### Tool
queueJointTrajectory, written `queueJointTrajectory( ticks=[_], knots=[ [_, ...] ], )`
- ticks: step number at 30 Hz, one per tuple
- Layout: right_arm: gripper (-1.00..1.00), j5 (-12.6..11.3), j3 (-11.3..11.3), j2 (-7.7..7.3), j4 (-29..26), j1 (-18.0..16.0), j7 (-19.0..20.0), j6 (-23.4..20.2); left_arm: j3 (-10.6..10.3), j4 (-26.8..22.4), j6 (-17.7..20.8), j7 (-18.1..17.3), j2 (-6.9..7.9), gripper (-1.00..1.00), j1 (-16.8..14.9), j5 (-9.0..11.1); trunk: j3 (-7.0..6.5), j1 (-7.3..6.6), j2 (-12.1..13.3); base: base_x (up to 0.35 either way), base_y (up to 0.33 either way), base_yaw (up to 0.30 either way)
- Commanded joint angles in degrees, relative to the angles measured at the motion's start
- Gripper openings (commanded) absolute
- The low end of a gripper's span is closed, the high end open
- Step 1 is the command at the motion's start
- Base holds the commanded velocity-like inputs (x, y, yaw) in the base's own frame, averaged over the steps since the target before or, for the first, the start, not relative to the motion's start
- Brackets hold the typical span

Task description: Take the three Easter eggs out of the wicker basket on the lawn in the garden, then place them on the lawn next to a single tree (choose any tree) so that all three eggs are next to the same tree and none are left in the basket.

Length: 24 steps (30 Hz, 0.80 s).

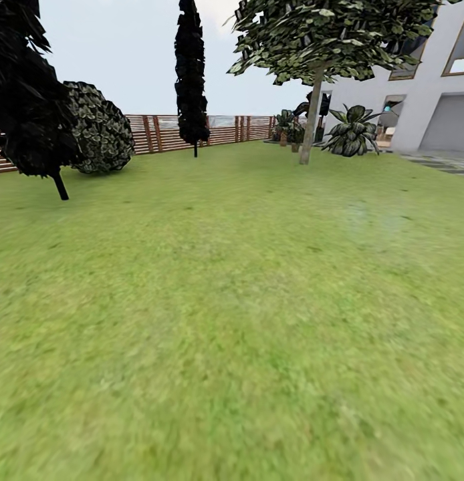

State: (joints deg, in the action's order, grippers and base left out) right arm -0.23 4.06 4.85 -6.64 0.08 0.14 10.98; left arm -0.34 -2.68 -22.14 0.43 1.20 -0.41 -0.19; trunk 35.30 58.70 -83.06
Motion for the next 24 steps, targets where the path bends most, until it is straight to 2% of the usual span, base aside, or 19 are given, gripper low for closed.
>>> queueJointTrajectory(
  ticks=[1, 24],
  knots=[
    [1.0, 0.0, 0.4, -0.02, 0.0, 0.0, -0.1, 0.1, -0.1, 0.0, -0.2, 0.0, 0.01, 1.0, 0.0, 0.0, 0.04, 0.03, 0.0, 0.256, 0.0, 0.0],
    [1.0, 0.0, 0.4, 0.08, 0.0, 0.0, -0.1, 0.1, -0.1, 0.1, -2.0, 0.0, 0.03, 1.0, 0.0, -0.1, 0.04, 0.03, 0.0, 0.236, 0.0, 0.0]
  ],
)
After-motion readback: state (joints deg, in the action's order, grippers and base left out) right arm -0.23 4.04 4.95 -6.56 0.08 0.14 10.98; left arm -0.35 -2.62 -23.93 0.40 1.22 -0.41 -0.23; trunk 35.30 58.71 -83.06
